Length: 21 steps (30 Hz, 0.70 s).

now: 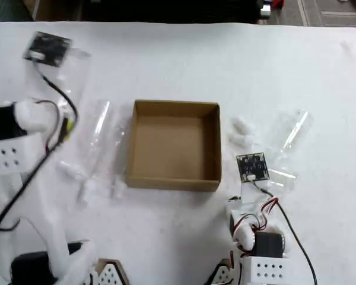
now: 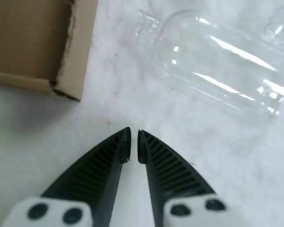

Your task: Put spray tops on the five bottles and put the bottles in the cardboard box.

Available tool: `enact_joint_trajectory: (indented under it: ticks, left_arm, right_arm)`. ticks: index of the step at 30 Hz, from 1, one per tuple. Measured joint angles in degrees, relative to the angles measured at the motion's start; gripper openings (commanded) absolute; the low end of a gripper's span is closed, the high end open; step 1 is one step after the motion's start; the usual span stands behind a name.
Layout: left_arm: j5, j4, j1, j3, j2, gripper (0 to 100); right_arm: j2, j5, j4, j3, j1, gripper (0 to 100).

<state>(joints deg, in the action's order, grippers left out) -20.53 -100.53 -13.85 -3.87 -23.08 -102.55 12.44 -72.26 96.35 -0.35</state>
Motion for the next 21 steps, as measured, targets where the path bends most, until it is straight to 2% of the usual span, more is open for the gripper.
enact_joint_trajectory:
  ticks: [6,13,17,21]
  left_arm:
    - [-4.13,-0.35,9.14,0.53,-8.09,2]
    - [-9.14,1.93,25.58,11.34,-19.25,2]
    - [-9.76,7.21,27.6,18.11,-23.47,2]
    - [-9.93,13.27,28.04,25.49,-24.18,2]
  right_arm:
    - [0.0,0.0,0.0,0.0,0.0,1.6]
    - [0.0,0.0,0.0,0.0,0.0,1.6]
    - [0.0,0.0,1.76,0.0,0.44,1.5]
    - [0.0,0.0,8.7,-1.23,5.01,1.8]
